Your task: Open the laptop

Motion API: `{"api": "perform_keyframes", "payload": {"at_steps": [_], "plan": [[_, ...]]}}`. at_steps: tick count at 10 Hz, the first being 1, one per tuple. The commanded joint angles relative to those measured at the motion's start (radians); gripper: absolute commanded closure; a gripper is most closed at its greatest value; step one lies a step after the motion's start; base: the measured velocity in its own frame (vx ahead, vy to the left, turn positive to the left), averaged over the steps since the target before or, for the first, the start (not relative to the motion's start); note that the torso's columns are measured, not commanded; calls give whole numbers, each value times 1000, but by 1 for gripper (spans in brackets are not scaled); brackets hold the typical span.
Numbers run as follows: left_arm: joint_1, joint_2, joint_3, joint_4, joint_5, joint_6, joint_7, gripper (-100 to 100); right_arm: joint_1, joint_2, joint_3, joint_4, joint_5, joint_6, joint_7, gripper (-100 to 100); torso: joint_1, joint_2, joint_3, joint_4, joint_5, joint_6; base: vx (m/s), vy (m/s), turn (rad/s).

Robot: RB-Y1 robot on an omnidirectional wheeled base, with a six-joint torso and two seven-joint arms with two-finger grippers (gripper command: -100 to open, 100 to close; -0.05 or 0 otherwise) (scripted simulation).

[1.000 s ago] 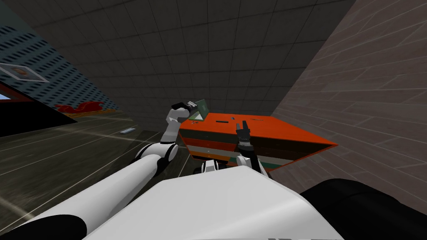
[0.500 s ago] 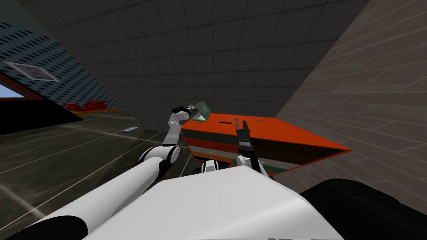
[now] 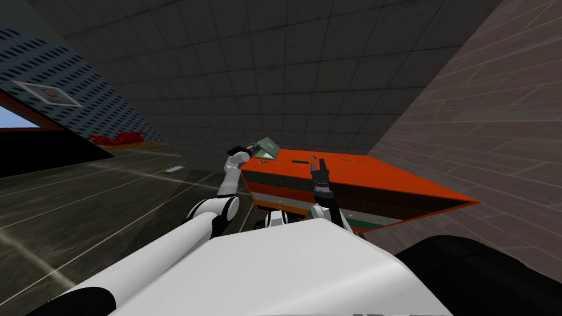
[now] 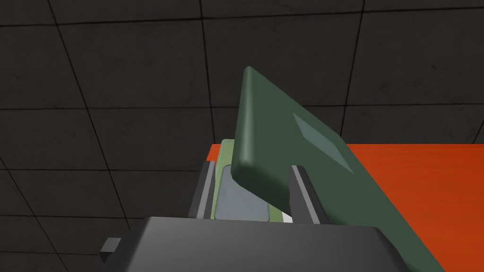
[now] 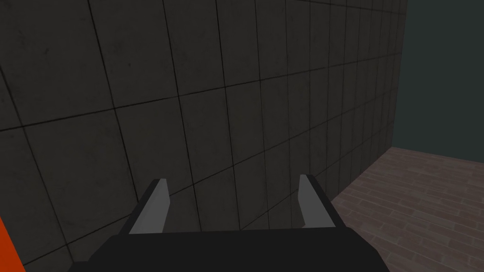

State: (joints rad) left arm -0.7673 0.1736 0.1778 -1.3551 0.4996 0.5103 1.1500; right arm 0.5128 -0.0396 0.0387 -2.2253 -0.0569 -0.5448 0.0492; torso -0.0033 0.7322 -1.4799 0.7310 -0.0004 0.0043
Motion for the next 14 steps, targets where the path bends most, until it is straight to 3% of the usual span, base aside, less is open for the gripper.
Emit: {"api": "perform_keyframes", "payload": {"at_steps": [1, 2, 7, 8, 9, 14], "plan": [[26, -31, 15, 43, 46, -27, 25, 100, 0, 0, 0, 0, 0, 0, 0, 0, -2, 1, 0, 3, -1, 0, 12, 42, 10], [-9, 3, 18, 11, 29, 25, 41, -100, 0, 0, 0, 0, 0, 0, 0, 0, -2, 2, 1, 2, -1, 1, 12, 9, 54], [-56, 43, 28, -19, 27, 106, 91, -100, 0, 0, 0, 0, 0, 0, 0, 0, 5, 7, 5, 7, 1, -4, 4, -32, 40], [-52, 40, 27, -15, 28, 96, 84, -100, 0, 0, 0, 0, 0, 0, 0, 0, 6, 7, 5, 7, 1, -4, 0, 0, 0], [-53, 41, 27, -16, 29, 100, 86, 0, 0, 0, 0, 0, 0, 0, 0, 0, 5, 6, 4, 7, 1, -4, 0, 0, 0], [-53, 41, 27, -16, 29, 100, 86, 0, 0, 0, 0, 0, 0, 0, 0, 0, 3, 6, 4, 7, 0, -4, 0, 0, 0]]}}
